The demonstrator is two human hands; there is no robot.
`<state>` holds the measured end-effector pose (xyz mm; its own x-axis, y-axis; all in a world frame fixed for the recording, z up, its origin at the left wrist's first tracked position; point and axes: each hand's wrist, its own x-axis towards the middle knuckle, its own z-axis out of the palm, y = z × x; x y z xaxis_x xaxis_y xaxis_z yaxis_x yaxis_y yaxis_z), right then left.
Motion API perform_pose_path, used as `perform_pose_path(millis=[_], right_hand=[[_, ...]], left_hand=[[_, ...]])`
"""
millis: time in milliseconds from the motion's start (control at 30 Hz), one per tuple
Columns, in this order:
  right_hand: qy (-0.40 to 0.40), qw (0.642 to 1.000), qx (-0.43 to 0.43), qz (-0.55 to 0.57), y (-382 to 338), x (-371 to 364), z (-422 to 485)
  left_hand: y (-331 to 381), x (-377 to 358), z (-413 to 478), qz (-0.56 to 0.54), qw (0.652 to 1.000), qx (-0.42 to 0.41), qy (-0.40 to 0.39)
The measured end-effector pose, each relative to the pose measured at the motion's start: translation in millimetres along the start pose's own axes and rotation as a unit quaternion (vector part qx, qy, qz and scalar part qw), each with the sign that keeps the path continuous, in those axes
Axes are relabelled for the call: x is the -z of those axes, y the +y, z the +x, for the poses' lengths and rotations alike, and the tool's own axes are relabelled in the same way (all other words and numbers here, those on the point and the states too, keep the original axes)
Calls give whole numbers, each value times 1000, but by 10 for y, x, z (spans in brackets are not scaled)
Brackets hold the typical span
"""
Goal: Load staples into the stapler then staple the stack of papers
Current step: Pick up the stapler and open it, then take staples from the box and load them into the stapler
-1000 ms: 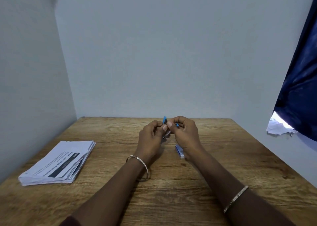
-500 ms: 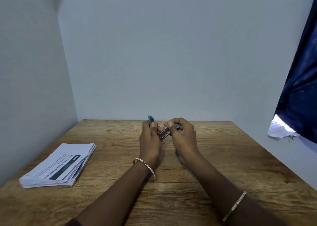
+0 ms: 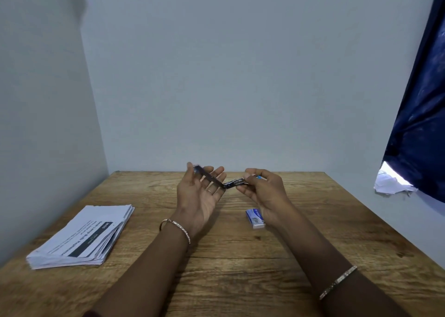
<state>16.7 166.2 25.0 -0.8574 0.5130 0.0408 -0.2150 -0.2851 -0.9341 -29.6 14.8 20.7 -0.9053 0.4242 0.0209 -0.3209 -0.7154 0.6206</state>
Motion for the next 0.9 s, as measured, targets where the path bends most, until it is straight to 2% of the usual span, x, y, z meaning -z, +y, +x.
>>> perform_pose_path(millis=[100, 300, 433, 633, 767, 900], right_hand=[[5, 1000, -8, 27, -65, 109, 48], [-15, 997, 1, 70, -160, 218, 87], [-52, 996, 7, 71, -170, 212, 99], [-138, 989, 19, 50, -78, 89, 17], [-162, 985, 59, -9, 1, 0, -45], [-102, 963, 159, -193, 87, -49, -130]], left_hand=[[71, 70, -19, -46, 996, 66, -44], [195, 122, -74, -16, 975, 174, -141], [205, 93, -90, 55, 962, 215, -159], [43, -8, -95, 215, 940, 214, -153], [-75, -29, -78, 216, 948, 193, -132], [-147, -20, -61, 197, 959, 182, -97]])
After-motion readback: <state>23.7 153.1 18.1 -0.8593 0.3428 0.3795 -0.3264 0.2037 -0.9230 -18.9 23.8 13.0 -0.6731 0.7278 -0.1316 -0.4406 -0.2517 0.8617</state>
